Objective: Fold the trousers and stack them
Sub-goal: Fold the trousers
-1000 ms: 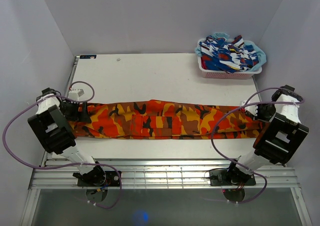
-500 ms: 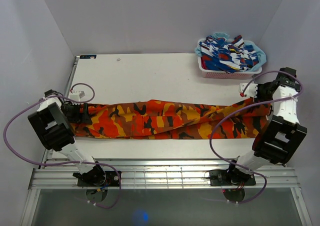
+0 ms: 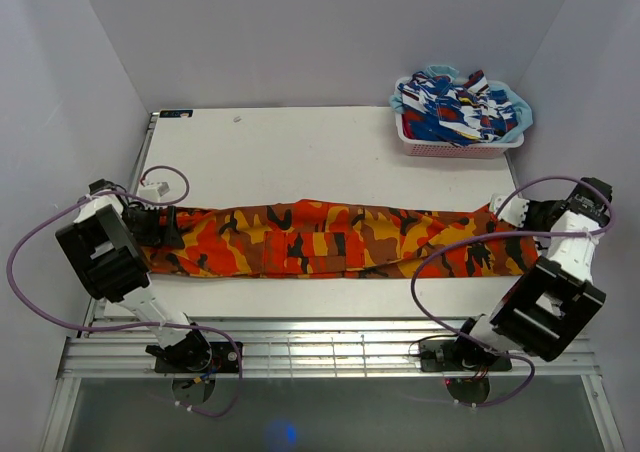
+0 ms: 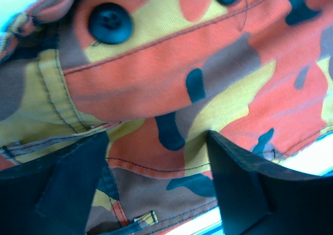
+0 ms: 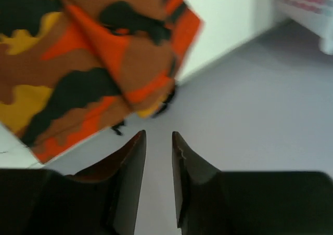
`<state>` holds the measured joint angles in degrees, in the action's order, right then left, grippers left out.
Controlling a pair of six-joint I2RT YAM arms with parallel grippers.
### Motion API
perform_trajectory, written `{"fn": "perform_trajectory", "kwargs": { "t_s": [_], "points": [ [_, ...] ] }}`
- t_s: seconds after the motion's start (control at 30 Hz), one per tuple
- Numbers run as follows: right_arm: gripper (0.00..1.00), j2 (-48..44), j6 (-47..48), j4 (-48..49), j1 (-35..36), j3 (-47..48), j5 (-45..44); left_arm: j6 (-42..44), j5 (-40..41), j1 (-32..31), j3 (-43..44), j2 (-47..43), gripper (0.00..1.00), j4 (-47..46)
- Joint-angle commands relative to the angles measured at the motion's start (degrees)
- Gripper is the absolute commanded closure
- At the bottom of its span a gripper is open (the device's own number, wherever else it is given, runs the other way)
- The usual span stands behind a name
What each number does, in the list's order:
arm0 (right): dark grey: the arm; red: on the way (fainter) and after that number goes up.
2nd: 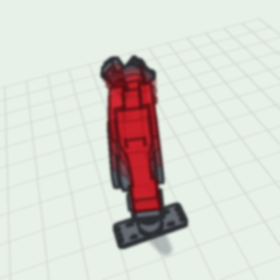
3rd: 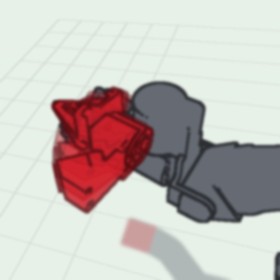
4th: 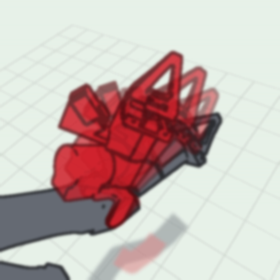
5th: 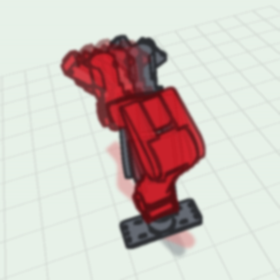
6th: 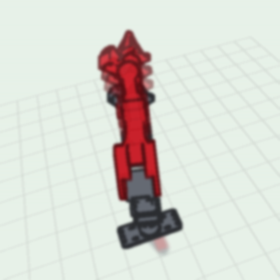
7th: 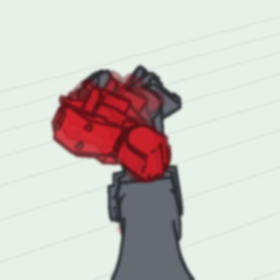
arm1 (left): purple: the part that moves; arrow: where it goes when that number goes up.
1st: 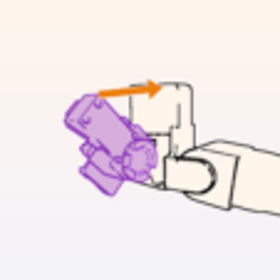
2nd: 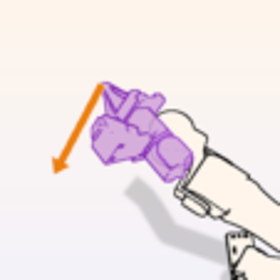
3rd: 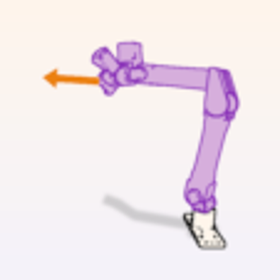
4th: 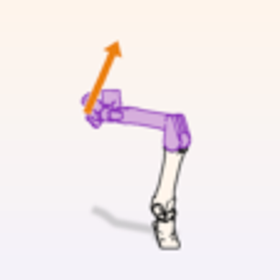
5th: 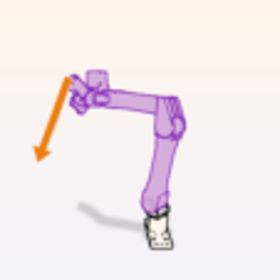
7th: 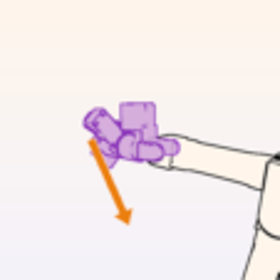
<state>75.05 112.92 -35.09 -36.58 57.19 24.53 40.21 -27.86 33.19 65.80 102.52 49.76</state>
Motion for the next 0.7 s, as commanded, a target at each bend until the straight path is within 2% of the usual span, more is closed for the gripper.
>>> {"fn": "perform_trajectory", "kwargs": {
  "t_s": [0.0, 0.03, 0.1, 0.17, 0.2, 0.23, 0.27, 0.3, 0.33, 0.37, 0.4, 0.43, 0.53, 0.57, 0.67],
  "points": [
    [0.63, 3.4, 10.1, -8.5, 0.1, 0.5, -2.0, 7.8, 0.0, 0.7, 0.6, 0.1, 0.09, 2.1],
    [0.56, 4.5, 9.6, -11.0, 0.3, 4.2, -1.2, 10.5, -5.3, 0.7, 1.6, -0.8, 0.08, 4.6],
    [0.4, 8.5, 4.1, -16.2, 2.5, 9.1, -0.7, 15.9, -11.1, 0.6, 4.4, -5.7, 0.02, 9.7],
    [0.36, 12.4, -5.0, -20.3, 4.7, 19.0, -1.0, 16.8, -15.5, -2.1, 6.1, -11.1, 0.02, 11.4],
    [0.32, 17.3, -7.8, -22.8, 5.6, 23.3, -0.2, 16.7, -16.2, -4.3, 7.4, -12.8, 0.02, 11.8],
    [0.31, 20.2, -9.8, -29.5, 6.2, 27.8, 0.9, 16.0, -17.1, -8.7, 7.8, -14.5, 0.02, 11.6],
    [0.29, 22.9, -11.7, -33.4, 6.7, 37.2, 1.1, 14.8, -19.0, -11.2, 7.9, -16.4, 0.02, 10.6],
    [0.28, 28.6, -14.8, -37.0, 7.9, 41.7, 1.6, 12.6, -19.0, -14.3, 7.8, -19.0, 0.02, 9.4],
    [0.27, 30.8, -18.1, -40.0, 8.6, 45.6, 1.7, 8.4, -18.6, -21.3, 7.3, -19.8, 0.02, 7.1],
    [0.28, 31.9, -19.9, -40.1, 9.8, 47.8, 1.1, 6.9, -18.0, -24.7, 7.2, -20.2, 0.02, 6.5],
    [0.29, 31.7, -16.5, -40.1, 11.9, 46.5, 0.3, 5.8, -17.8, -28.1, 7.1, -20.0, 0.02, 6.1],
    [0.3, 30.9, -14.2, -39.8, 13.1, 44.5, -1.9, 4.9, -18.3, -34.3, 7.1, -19.5, 0.02, 5.1],
    [0.34, 28.4, -11.0, -30.4, 18.4, 34.9, -8.2, 2.3, -21.4, -41.9, 8.0, -15.3, 0.03, 3.5],
    [0.34, 29.4, -10.7, -27.2, 20.3, 33.6, -9.4, 0.8, -21.1, -43.3, 8.5, -13.9, 0.04, 3.2],
    [0.33, 33.5, -10.7, -28.0, 22.3, 36.5, -14.9, -0.6, -20.4, -46.9, 8.7, -10.4, 0.05, 1.6]
  ]
}}
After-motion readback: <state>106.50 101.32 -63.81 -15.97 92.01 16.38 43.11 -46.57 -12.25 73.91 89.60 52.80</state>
